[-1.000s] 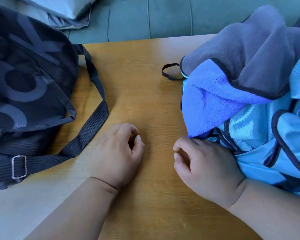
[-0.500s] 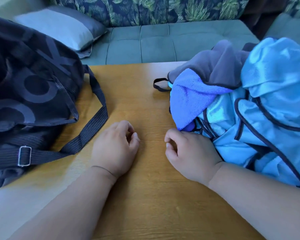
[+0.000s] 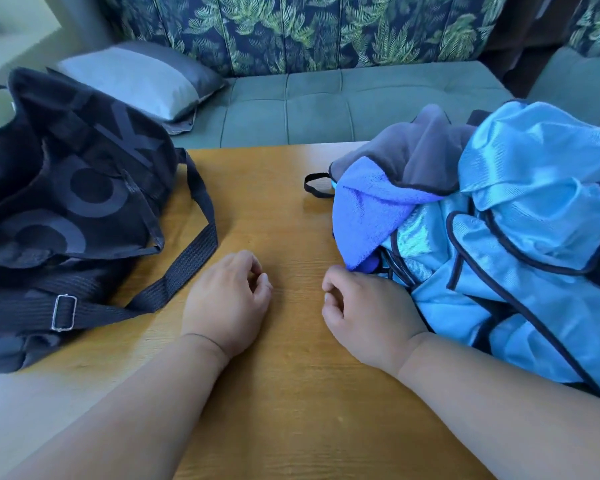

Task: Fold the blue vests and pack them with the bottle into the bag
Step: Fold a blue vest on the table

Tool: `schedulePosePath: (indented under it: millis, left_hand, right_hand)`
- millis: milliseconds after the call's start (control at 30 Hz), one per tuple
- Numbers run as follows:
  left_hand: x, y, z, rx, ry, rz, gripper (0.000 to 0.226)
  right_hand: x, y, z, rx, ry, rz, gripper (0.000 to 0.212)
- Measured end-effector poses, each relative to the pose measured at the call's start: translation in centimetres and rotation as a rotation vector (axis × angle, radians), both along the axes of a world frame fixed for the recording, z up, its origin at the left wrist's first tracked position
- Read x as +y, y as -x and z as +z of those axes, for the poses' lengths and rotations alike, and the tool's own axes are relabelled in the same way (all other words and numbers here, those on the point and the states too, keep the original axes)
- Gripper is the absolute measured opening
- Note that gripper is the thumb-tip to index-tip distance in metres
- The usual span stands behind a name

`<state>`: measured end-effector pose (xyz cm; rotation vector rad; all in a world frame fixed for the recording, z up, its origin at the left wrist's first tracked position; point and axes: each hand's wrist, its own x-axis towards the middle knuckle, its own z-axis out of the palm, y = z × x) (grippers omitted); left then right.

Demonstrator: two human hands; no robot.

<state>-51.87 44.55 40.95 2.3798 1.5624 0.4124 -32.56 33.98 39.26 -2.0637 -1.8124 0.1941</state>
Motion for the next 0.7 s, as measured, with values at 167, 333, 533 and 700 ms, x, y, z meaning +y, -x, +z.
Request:
schedulePosePath:
  millis: [167,333,533,700]
  left_hand:
    - [-0.2,-0.4,0.2,0.014,-0.001,0.024,0.011]
    - [-0.3,-0.4,0.3,0.008,-0.014,0.022,0.013]
    - [-0.2,0.0,0.1,-0.009,-0.007,0.0,0.014]
    - [-0.2,0.3,0.4,-0.017,0.005,-0.024,0.015]
  right_hand:
    - [0.0,-0.2,0.3,0.02,0.019,-0.021,0.005]
    - [-0.4,0.0,0.3,0.024,-0.027,-0.04,0.004]
    - [-1.2,0.3,-0.2,0.017,-0.125,-0.102,0.006]
    - [-1.4,0.6,0.3,-0.013,-0.169,-0.178,0.043]
